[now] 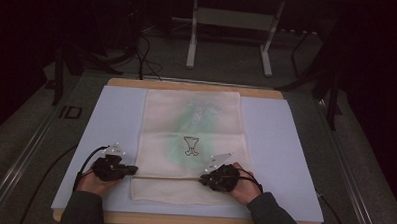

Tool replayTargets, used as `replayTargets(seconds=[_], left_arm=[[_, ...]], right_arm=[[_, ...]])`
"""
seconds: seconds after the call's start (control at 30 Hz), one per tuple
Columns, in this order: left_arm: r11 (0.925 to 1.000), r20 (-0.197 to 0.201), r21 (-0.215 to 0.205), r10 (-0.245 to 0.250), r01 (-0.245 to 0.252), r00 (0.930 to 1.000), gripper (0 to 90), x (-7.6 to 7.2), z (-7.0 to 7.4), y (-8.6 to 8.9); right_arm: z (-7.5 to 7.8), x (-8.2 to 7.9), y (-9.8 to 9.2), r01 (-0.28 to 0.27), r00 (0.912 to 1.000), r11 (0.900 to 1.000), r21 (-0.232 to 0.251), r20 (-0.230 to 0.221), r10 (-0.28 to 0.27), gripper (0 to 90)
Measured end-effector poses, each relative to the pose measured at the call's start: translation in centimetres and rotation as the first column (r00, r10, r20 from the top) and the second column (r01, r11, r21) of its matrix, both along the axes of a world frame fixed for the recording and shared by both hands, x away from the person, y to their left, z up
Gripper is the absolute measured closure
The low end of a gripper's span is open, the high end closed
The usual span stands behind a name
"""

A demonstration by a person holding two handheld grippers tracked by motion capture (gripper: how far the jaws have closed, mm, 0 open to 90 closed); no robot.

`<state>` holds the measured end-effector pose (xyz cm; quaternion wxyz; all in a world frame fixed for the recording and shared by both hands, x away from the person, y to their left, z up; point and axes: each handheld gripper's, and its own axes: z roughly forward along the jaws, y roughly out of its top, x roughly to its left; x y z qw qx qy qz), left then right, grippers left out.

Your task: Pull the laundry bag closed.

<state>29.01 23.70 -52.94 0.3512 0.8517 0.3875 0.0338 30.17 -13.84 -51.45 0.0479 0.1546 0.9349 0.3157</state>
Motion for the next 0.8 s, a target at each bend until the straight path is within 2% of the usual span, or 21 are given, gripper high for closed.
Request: replayTargets(seconds=[0.8], left_arm=[[1.0,0.0,0.0,0.001,-0.001,1.0,89.8,0.0,0.0,0.0]], right_arm=[[0.1,-0.2,-2.4,0.031,0.9995,0.999,-0.02,-0.007,-0.031,82.3]])
